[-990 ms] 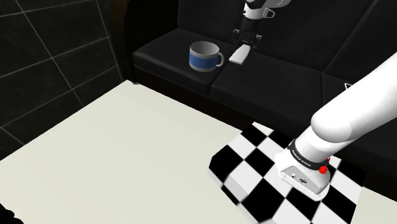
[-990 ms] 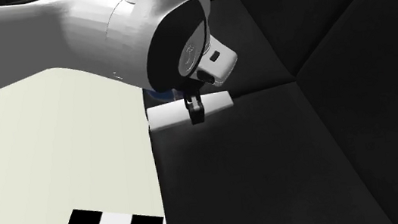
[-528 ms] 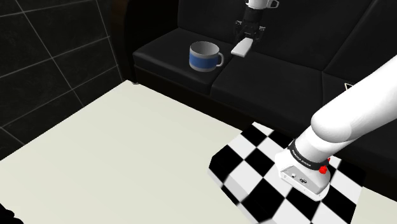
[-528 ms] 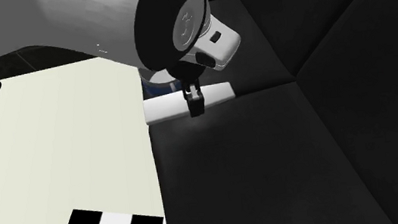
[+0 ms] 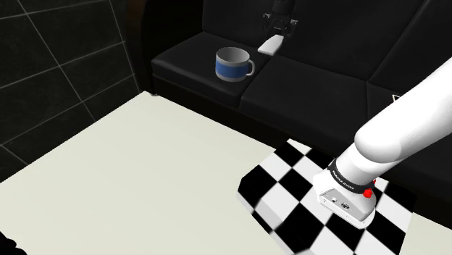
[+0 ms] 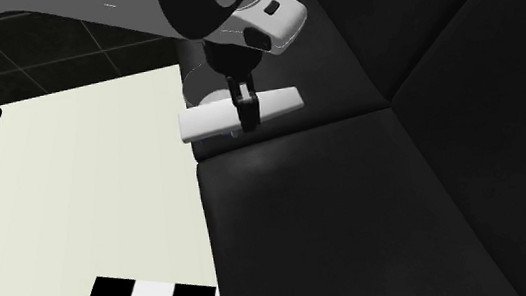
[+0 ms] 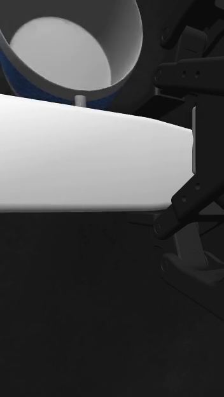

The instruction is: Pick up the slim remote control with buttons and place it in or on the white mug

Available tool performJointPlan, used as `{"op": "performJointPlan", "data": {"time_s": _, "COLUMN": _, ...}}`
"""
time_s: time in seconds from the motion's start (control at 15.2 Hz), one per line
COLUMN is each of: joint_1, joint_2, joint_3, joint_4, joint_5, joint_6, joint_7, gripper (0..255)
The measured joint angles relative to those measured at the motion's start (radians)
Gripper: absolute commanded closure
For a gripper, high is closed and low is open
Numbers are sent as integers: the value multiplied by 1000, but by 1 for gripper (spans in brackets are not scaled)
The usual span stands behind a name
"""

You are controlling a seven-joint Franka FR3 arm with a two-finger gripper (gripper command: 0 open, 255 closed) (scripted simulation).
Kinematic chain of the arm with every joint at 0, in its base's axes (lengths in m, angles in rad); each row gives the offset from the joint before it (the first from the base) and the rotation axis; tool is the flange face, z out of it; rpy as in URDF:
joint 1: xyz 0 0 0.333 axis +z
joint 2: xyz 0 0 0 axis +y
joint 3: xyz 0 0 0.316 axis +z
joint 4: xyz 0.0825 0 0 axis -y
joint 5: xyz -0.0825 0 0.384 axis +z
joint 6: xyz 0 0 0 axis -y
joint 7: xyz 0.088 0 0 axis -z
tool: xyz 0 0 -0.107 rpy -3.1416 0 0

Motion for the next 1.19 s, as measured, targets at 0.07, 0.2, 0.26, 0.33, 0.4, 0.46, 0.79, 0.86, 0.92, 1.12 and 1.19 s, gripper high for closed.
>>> {"op": "performJointPlan", "data": {"time_s": 0.07, "joint_1": 6, "joint_2": 25, "joint_3": 7, "joint_4": 25, "joint_5": 0, "joint_6": 0, "joint_7": 13, "gripper": 255}}
{"op": "performJointPlan", "data": {"time_s": 0.2, "joint_1": 23, "joint_2": 80, "joint_3": 26, "joint_4": 91, "joint_5": 0, "joint_6": -11, "joint_7": 48, "gripper": 255}}
{"op": "performJointPlan", "data": {"time_s": 0.26, "joint_1": 28, "joint_2": 117, "joint_3": 31, "joint_4": 134, "joint_5": -1, "joint_6": -18, "joint_7": 58, "gripper": 255}}
{"op": "performJointPlan", "data": {"time_s": 0.33, "joint_1": 36, "joint_2": 150, "joint_3": 38, "joint_4": 180, "joint_5": -2, "joint_6": -30, "joint_7": 74, "gripper": 255}}
{"op": "performJointPlan", "data": {"time_s": 0.4, "joint_1": 46, "joint_2": 178, "joint_3": 47, "joint_4": 216, "joint_5": -4, "joint_6": -39, "joint_7": 92, "gripper": 255}}
{"op": "performJointPlan", "data": {"time_s": 0.46, "joint_1": 55, "joint_2": 209, "joint_3": 54, "joint_4": 251, "joint_5": -6, "joint_6": -42, "joint_7": 109, "gripper": 255}}
{"op": "performJointPlan", "data": {"time_s": 0.79, "joint_1": 92, "joint_2": 346, "joint_3": 77, "joint_4": 428, "joint_5": -19, "joint_6": -83, "joint_7": 171, "gripper": 255}}
{"op": "performJointPlan", "data": {"time_s": 0.86, "joint_1": 94, "joint_2": 353, "joint_3": 77, "joint_4": 426, "joint_5": -19, "joint_6": -74, "joint_7": 173, "gripper": 255}}
{"op": "performJointPlan", "data": {"time_s": 0.92, "joint_1": 94, "joint_2": 355, "joint_3": 78, "joint_4": 416, "joint_5": -20, "joint_6": -62, "joint_7": 174, "gripper": 255}}
{"op": "performJointPlan", "data": {"time_s": 1.12, "joint_1": 95, "joint_2": 360, "joint_3": 78, "joint_4": 383, "joint_5": -20, "joint_6": -24, "joint_7": 176, "gripper": 255}}
{"op": "performJointPlan", "data": {"time_s": 1.19, "joint_1": 95, "joint_2": 361, "joint_3": 78, "joint_4": 371, "joint_5": -20, "joint_6": -11, "joint_7": 176, "gripper": 255}}
